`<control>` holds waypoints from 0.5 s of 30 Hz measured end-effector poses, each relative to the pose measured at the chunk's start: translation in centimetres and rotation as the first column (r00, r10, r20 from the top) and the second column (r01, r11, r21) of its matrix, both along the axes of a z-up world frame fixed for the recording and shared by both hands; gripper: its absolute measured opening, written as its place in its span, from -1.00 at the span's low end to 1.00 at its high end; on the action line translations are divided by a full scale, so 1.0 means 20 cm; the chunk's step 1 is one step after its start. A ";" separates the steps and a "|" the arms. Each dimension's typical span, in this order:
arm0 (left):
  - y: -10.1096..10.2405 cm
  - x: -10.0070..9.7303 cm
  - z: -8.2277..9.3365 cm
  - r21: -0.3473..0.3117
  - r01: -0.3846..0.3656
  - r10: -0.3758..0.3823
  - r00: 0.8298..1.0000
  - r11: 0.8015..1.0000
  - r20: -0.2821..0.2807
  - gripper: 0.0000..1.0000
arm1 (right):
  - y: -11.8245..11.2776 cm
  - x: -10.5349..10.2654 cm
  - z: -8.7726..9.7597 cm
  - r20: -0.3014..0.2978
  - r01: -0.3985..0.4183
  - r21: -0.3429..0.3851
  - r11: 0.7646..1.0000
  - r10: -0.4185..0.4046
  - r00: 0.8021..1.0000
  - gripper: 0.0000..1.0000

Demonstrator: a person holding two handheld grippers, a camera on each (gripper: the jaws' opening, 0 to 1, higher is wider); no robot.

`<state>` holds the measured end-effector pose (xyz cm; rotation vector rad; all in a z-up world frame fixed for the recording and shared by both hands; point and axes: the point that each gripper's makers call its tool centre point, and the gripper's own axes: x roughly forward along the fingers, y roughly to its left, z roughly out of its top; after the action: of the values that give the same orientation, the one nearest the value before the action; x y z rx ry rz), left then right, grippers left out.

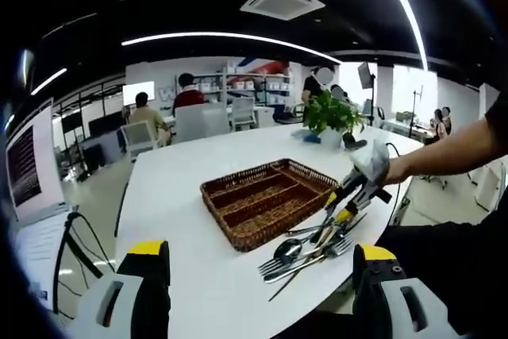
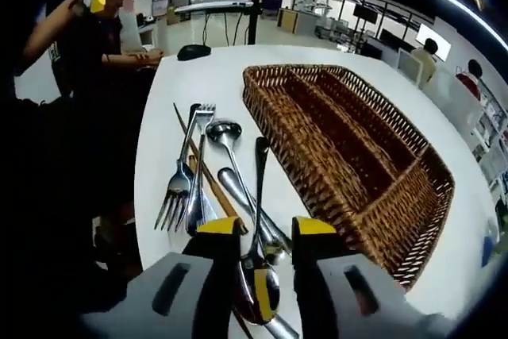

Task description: Arrange the knives, forks, and spoons in their matching storage slots by inserting each utensil handle-first until every utensil is classified and aligned in the correct compartment

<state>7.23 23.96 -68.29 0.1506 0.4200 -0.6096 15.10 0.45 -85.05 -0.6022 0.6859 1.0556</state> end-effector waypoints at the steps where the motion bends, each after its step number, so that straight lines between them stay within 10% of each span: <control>1: 0.01 0.00 0.00 0.000 -0.001 0.001 1.000 1.000 0.000 1.00 | 0.01 0.00 -0.01 -0.003 -0.002 0.001 1.000 0.002 1.000 -0.62; 15: 0.01 -0.02 0.03 -0.015 -0.011 0.011 1.000 1.000 0.007 1.00 | 0.00 0.01 -0.08 -0.045 0.018 -0.032 0.999 -0.019 0.999 -0.90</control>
<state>6.89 24.18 -67.79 0.1364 0.4097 -0.6010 15.31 0.37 -86.63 -0.5994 0.7474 1.0458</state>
